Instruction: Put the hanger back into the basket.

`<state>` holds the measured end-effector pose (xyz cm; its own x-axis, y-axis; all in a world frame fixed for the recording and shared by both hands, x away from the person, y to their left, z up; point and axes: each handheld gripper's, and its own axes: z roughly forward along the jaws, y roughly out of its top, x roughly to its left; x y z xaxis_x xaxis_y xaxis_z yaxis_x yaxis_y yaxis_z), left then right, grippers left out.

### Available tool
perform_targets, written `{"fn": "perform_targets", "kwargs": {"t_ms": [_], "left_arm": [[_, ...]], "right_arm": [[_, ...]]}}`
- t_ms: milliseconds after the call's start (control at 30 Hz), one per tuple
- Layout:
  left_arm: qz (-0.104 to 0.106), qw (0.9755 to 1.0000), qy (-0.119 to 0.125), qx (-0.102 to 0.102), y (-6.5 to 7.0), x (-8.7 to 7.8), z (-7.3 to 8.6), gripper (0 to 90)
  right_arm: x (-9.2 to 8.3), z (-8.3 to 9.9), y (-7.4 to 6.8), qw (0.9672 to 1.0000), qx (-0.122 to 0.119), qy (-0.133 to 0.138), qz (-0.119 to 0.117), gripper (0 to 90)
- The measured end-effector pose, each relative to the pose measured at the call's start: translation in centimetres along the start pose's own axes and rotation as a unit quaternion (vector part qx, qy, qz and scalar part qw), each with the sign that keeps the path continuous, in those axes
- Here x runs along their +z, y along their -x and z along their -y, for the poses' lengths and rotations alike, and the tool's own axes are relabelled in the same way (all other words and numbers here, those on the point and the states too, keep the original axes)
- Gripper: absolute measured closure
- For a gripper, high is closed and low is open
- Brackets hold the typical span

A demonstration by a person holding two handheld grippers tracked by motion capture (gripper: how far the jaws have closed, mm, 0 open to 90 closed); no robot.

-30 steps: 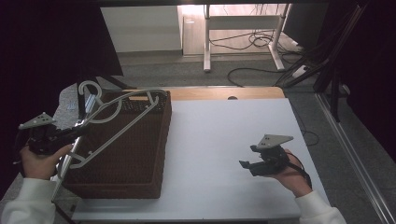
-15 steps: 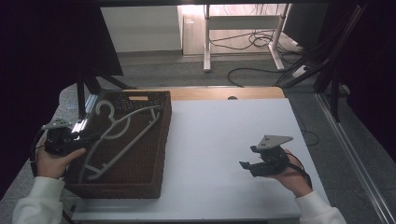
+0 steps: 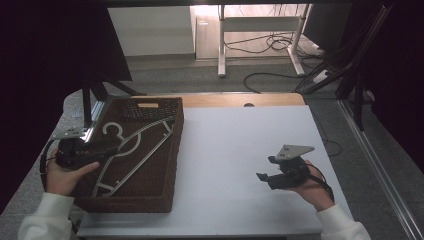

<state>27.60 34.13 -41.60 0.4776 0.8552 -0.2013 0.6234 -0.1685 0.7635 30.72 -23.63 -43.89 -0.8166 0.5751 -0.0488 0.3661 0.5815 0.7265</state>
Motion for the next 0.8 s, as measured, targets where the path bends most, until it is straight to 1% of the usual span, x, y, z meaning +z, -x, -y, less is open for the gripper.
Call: {"fn": "perform_targets", "kwargs": {"t_ms": [133,233,300,333,467,600,733,800], "left_arm": [[0.018,0.9998,0.000,-0.001,1.2,0.8,-0.2,35.7],[0.029,0.9996,0.000,-0.001,2.1,1.1,-0.2,35.6],[0.036,0.9993,0.000,0.006,3.1,1.2,0.0,35.9],[0.044,0.9990,0.002,0.009,3.7,1.2,0.1,35.9],[0.062,0.9979,0.004,0.019,5.8,1.6,0.7,35.7],[0.077,0.9966,-0.007,0.030,7.9,2.5,1.2,35.5],[0.090,0.9954,-0.006,0.033,9.4,3.0,1.4,35.8],[0.103,0.9943,-0.006,0.030,10.0,3.4,1.6,35.7]], "right_arm": [[-0.2,0.4,0.0,1.0000,-0.001,0.005,-0.001,28.9],[-0.4,0.5,0.0,0.9999,0.002,0.015,0.008,29.0],[-0.6,0.6,0.0,0.9996,0.006,0.023,0.011,28.8],[-0.7,0.6,0.1,0.9996,0.007,0.025,0.014,28.7],[-0.9,0.5,0.1,0.9990,0.013,0.036,0.021,28.2],[-0.9,0.6,0.2,0.9989,0.015,0.036,0.025,27.2],[-0.9,0.8,0.3,0.9987,0.020,0.037,0.027,27.0],[-0.8,0.9,0.3,0.9988,0.019,0.035,0.026,26.9]]}}
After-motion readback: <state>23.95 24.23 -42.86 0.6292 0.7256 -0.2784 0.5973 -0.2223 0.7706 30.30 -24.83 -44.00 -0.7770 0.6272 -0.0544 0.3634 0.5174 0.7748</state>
